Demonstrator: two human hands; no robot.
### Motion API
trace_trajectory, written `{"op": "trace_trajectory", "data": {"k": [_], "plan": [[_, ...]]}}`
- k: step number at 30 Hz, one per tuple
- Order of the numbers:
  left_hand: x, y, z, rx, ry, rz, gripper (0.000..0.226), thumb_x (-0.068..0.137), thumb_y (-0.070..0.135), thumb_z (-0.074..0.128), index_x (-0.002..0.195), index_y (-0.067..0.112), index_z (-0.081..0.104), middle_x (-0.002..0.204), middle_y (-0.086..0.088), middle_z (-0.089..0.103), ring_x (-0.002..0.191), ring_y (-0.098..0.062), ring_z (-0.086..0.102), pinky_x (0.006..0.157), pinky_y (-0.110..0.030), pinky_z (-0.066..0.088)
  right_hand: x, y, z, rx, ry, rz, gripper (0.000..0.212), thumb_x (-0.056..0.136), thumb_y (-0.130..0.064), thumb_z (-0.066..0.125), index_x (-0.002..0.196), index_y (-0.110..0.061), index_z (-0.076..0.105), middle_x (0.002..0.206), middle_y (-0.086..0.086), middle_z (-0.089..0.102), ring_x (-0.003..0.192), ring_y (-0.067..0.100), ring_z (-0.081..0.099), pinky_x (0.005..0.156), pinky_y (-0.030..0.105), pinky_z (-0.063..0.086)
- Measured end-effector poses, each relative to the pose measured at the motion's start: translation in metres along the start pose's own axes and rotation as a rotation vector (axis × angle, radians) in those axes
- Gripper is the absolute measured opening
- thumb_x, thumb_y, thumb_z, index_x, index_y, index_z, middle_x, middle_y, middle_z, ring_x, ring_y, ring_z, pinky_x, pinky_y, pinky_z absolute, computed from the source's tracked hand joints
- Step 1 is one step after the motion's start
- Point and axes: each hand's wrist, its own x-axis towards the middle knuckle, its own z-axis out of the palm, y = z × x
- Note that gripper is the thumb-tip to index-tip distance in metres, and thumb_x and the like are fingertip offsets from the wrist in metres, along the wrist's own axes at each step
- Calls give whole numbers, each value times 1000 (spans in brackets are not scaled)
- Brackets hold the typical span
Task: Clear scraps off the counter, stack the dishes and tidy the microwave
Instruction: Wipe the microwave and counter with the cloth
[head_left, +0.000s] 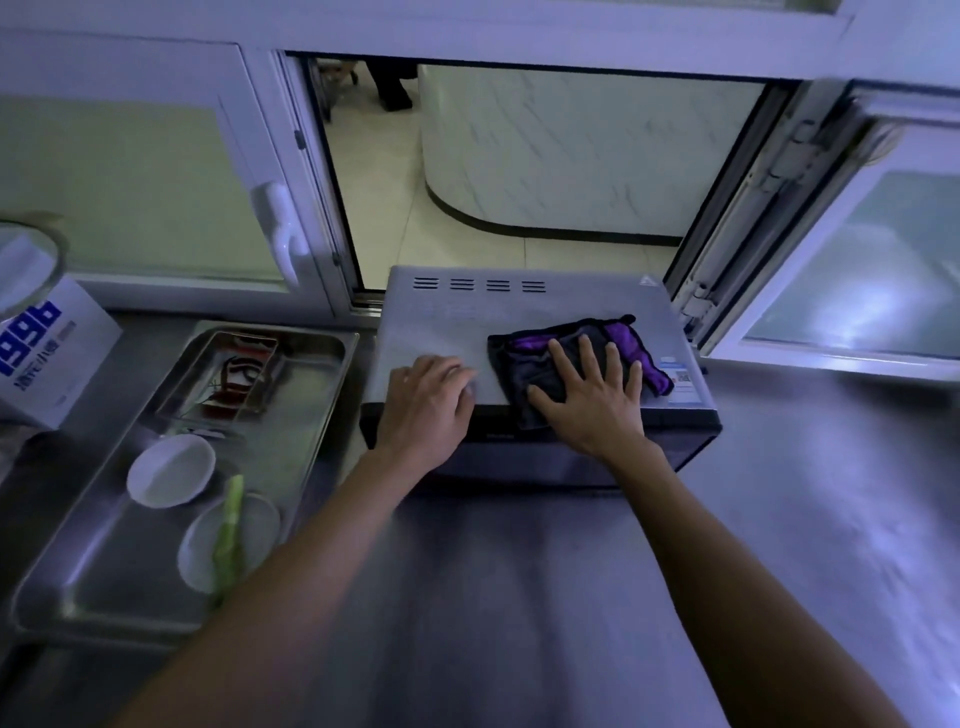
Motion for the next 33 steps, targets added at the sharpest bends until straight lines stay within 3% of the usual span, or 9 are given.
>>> {"op": "trace_trajectory", "data": {"k": [8,15,18,23,33], "plan": [[24,76,38,46,-29,66,23,93,24,55,111,21,69,117,4,62,110,-23,55,84,-44,44,-8,79,-7,37,45,78,83,83,-81,18,156,-46,2,168,-3,-4,153,30,-12,121,56,-11],[24,70,43,38,6,109,20,91,23,58,109,23,69,115,6,60,107,-22,55,83,-43,43,8,86,-9,9,38,74,82,85,-81,16,157,-44,0,168,-1,-5,153,33,-14,120,58,-11],[25,61,40,22,20,141,22,94,26,53,109,21,68,117,5,62,108,-22,56,86,-43,43,17,78,-9,10,35,81,83,86,-80,16,157,-41,0,168,1,-6,153,33,-14,119,60,-11],[21,23,25,41,25,26,24,96,30,50,107,20,69,116,6,63,110,-20,56,88,-45,43,31,56,-6,27,32,89,86,84,-81,15,158,-39,1,168,2,-6,152,34,-15,118,62,-13],[5,-76,-9,39,48,-122,21,92,25,63,108,13,70,117,-2,67,110,-28,59,89,-45,48,65,-57,4,40,-14,6,85,85,-83,18,157,-42,-2,168,3,-9,151,36,-18,116,64,-14]]}}
